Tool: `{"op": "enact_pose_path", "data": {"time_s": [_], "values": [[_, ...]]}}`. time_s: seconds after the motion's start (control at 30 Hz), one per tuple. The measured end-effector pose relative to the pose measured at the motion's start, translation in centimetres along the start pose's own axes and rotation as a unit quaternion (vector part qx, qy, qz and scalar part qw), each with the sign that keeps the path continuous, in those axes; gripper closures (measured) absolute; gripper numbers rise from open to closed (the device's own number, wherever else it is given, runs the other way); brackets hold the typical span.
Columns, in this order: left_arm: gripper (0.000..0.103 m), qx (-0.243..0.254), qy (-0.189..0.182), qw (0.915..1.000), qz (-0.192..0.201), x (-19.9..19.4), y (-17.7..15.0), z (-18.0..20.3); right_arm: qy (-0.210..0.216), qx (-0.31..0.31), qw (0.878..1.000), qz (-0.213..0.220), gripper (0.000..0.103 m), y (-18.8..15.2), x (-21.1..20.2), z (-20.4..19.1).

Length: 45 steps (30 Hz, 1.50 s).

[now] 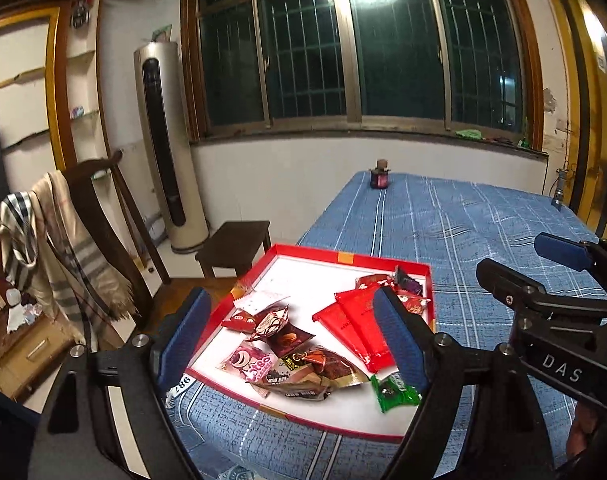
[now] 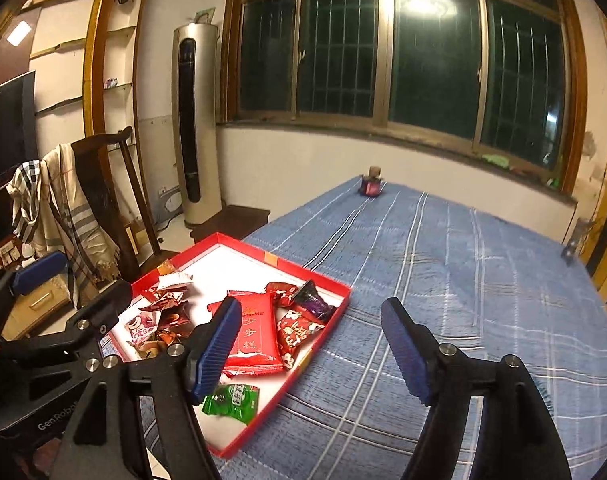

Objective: Organize snacks

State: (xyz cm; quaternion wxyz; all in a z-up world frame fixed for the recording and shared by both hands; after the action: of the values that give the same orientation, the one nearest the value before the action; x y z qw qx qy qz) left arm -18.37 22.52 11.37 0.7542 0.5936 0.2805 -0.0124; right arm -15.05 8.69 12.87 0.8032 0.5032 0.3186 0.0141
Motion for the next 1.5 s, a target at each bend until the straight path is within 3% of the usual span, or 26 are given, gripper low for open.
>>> {"op": "enact_pose_path", "data": {"time_s": [0.2,0.5,0.67,0.8,1.5], "values": [[0.017,-0.003,-0.007,0.9998,0.018,-2.1,0.4,0.6,-0.037,-0.011,0.999,0.024,0.018,-0.2,-3.2,0.7],[0.015,-0.014,-0.012,0.9994,0.029,-3.8,0.5,1.4,-0.081,0.005,0.996,0.037,0.016,-1.0,-5.9,3.0],[0.000,-0.025,-0.015,0.9988,0.039,-4.8,0.6,1.9,-0.113,0.009,0.992,0.054,0.002,-1.5,-7.2,4.2],[0.000,-0.027,-0.017,0.9979,0.057,-5.6,0.7,2.3,-0.128,0.016,0.990,0.063,0.001,-2.0,-8.1,5.2],[0.000,-0.021,-0.020,0.9989,0.038,-6.3,-0.4,4.4,-0.137,0.057,0.987,0.058,0.001,-4.9,-10.0,8.8]]}}
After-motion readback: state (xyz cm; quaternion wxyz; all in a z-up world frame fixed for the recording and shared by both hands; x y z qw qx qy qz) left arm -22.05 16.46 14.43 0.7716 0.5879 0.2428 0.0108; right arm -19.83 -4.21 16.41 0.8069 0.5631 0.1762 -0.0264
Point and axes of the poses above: each gripper's, at about its wrist camera, not at the fingertips, and x roughly the way its jaws point, z to its right, y to its top, the point moved 5 cm from there along x, roughly the way its jaws point, and after that the axes turned 14 degrees about -x, right-handed, at the moved point
